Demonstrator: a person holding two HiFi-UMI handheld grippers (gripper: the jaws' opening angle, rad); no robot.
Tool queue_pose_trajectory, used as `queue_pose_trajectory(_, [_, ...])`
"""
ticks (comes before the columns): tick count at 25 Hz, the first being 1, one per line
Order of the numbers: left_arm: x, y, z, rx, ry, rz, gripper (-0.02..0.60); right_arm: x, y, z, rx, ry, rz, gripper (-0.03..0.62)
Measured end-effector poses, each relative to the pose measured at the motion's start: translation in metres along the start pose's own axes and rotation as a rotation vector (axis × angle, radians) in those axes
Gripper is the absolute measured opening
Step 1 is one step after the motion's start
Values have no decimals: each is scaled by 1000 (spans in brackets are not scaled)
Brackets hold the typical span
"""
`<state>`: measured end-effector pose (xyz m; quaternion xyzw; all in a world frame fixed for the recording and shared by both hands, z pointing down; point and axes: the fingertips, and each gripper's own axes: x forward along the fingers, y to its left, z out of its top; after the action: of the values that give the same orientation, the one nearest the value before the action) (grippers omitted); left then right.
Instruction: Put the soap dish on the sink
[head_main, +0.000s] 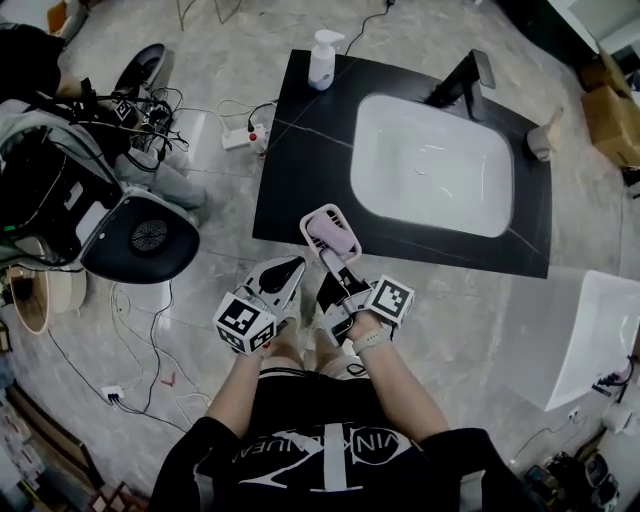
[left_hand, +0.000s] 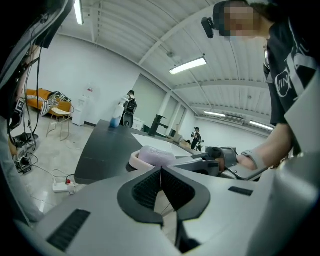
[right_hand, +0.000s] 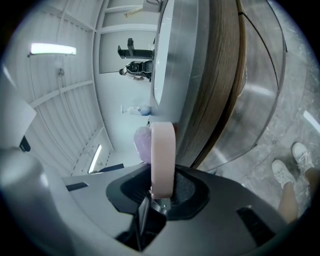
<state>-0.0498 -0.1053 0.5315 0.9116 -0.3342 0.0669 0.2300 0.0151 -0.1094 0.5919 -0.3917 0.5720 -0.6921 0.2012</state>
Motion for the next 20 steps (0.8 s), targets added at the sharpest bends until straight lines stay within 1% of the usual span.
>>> queue_pose_trajectory(7, [15,-22,-15,53,91,-124,20,2,1,1,17,3,-10,81])
queue_pose_trajectory(11, [22,-35,-22,74,126,-191,20,3,3,2,7,11,-21,88])
queue_pose_trajectory(12, [24,-38,-24,78,134,-202,20,3,4,1,0,13,-19,104])
queue_pose_trajectory(14, [27,-43,-27,82,143,-219,20,4,5,1,-3,15,-17,206])
queue_pose_trajectory(15, [28,-45,-29,83,147,-226,20,5,5,1,1,15,-19,233])
queue_pose_trajectory(20, [34,-54,-37,97,180,-257,20,9,8,1,4,26,3,258])
